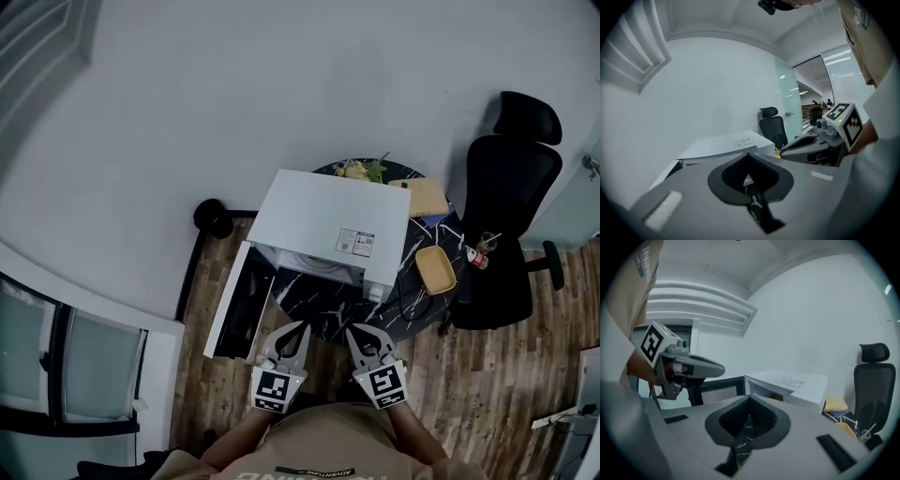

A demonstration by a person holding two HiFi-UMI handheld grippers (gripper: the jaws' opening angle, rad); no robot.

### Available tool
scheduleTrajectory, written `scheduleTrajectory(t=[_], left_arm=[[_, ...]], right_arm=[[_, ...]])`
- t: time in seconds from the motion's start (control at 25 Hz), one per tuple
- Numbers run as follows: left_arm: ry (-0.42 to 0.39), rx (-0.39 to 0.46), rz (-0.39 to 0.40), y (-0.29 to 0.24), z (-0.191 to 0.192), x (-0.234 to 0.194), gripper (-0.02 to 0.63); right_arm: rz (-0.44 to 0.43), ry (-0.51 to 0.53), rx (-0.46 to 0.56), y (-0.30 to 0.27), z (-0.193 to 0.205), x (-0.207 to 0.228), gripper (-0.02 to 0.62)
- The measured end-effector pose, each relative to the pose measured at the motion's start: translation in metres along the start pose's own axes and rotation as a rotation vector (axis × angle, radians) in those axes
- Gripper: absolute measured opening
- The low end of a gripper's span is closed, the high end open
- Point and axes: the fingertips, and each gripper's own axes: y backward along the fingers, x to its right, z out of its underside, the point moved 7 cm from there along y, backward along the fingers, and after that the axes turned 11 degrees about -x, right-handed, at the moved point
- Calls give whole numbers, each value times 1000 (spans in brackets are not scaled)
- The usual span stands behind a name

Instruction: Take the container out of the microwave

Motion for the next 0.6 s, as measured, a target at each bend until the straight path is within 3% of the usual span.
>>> scheduleTrajectory(t=[0.36,0.6], left_arm=[[-17,-20,-26,-53,-15,-16,8],[-148,-123,32,-90,4,-29,8]], right_arm=[[-48,-12,16,-22,-14,15,9],[-65,-19,-14,-28,-15,17,9]])
